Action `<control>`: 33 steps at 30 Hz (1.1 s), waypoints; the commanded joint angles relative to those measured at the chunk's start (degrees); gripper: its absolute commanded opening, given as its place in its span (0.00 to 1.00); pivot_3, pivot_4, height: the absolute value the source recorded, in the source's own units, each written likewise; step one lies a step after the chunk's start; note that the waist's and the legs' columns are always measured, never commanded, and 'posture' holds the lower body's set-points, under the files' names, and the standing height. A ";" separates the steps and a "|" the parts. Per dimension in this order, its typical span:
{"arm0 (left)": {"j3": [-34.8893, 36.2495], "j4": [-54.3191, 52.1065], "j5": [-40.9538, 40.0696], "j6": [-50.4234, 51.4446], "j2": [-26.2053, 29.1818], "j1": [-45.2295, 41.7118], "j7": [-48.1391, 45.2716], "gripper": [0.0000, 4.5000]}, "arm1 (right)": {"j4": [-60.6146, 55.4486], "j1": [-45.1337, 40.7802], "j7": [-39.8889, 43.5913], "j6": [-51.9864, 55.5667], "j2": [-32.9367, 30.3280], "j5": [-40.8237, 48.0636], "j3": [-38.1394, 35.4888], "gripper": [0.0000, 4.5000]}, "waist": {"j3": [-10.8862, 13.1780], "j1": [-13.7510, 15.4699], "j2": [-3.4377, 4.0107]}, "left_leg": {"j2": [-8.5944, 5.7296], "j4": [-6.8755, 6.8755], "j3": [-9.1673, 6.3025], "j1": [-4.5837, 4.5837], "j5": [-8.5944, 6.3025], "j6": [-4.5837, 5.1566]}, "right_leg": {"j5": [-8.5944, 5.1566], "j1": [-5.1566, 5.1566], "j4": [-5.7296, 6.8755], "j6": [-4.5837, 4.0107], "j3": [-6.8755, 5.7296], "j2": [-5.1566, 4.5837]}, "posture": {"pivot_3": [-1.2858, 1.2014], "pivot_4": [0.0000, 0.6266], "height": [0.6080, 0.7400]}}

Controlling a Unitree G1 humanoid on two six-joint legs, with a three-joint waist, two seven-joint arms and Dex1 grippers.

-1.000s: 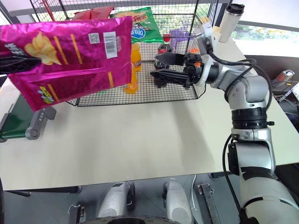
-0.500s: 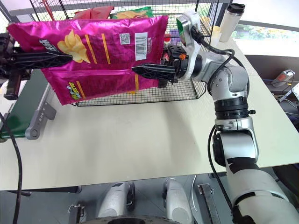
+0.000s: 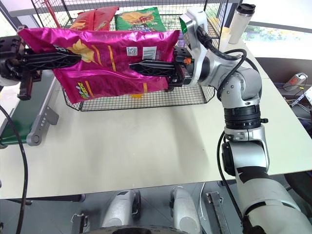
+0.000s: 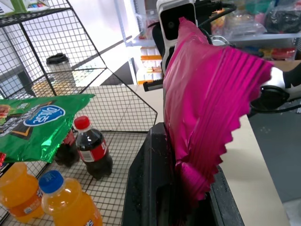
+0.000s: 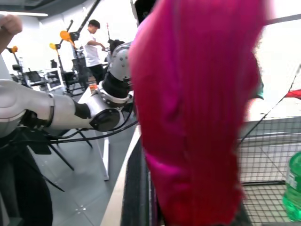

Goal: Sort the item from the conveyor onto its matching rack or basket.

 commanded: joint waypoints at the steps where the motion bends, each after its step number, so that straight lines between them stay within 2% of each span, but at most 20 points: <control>1: 1.73 -0.65 -1.18 0.77 0.43 0.08 0.95 0.38 | -3.24 0.03 -1.82 -0.04 -0.87 0.98 -2.21 0.00 | 0.00 -0.04 0.00 | 0.00 0.00 0.00 0.00 0.00 0.00 | 0.00 0.00 0.00 0.00 0.00 0.00 | 0.52 0.24 1.00; 6: 3.60 -1.57 -3.45 2.64 0.58 3.13 1.43 0.84 | -6.40 1.68 -6.78 -0.01 -2.27 1.30 -4.51 0.00 | 0.00 -0.07 0.00 | 0.00 -0.01 0.00 0.00 0.00 0.00 | 0.00 -0.01 0.00 0.00 0.00 0.00 | 0.52 0.24 1.00; 7: 3.98 -1.28 -3.38 2.53 0.29 3.42 2.29 0.96 | -7.56 2.21 -8.06 0.34 -2.75 1.49 -5.24 0.00 | 0.00 0.00 0.00 | 0.00 -0.01 0.00 0.00 0.00 0.00 | 0.00 -0.01 0.00 0.00 0.00 0.00 | 0.52 0.24 1.00; 8: 4.49 -0.28 -2.44 1.42 -0.64 3.07 4.44 0.98 | -9.23 3.07 -9.62 0.63 -3.69 1.41 -6.17 0.00 | 0.00 0.09 0.00 | 0.00 -0.01 0.00 0.00 0.00 0.00 | 0.00 0.00 0.00 0.00 0.00 -0.01 | 0.52 0.24 1.00; 11: 5.28 1.61 -1.13 0.25 -0.92 4.03 6.05 0.98 | -13.55 5.19 -14.65 2.52 -5.94 2.95 -9.82 0.00 | 0.00 0.23 -0.01 | -0.01 0.02 -0.01 -0.01 0.00 0.00 | 0.00 0.01 -0.01 0.00 0.00 -0.03 | 0.52 0.24 1.00; 17: 6.78 1.85 -1.94 0.16 -4.36 7.40 9.97 0.98 | -25.22 10.05 -26.73 8.36 -14.93 8.38 -21.51 0.00 | 0.00 0.30 -0.01 | -0.02 -0.01 0.01 -0.01 0.00 0.00 | 0.00 0.01 -0.04 0.00 0.00 -0.04 | 0.52 0.24 1.00; 23: 6.29 1.26 -3.77 0.74 -7.67 9.35 10.87 0.98 | -26.73 9.64 -31.85 9.09 -24.09 10.92 -28.59 0.00 | -0.01 0.09 -0.01 | -0.01 -0.02 0.01 0.01 0.00 0.00 | -0.01 0.03 -0.06 -0.01 0.01 -0.03 | 0.52 0.24 1.00; 26: 5.34 1.66 -3.11 0.14 -9.12 9.30 11.25 0.98 | -25.50 8.79 -33.60 4.96 -26.06 7.30 -27.65 0.00 | -0.01 -0.04 -0.02 | -0.02 0.00 0.01 0.02 0.00 0.00 | -0.01 0.03 -0.07 -0.02 0.03 -0.03 | 0.52 0.24 1.00; 29: 4.77 0.92 -2.91 0.00 -10.92 9.01 12.62 0.98 | -22.73 6.65 -37.82 -4.41 -24.60 -2.95 -21.82 0.00 | -0.01 -0.21 0.00 | -0.02 -0.01 0.05 0.04 0.00 0.01 | 0.00 0.01 -0.07 -0.02 0.07 -0.03 | 0.52 0.24 1.00; 33: 5.70 -1.71 -4.00 0.76 -12.18 10.74 14.50 0.98 | -17.87 5.95 -40.51 -21.80 -21.38 -21.62 -8.57 0.00 | -0.02 -0.40 -0.02 | -0.02 -0.01 0.04 0.04 0.00 0.01 | 0.00 0.01 -0.07 -0.01 0.08 -0.02 | 0.52 0.24 1.00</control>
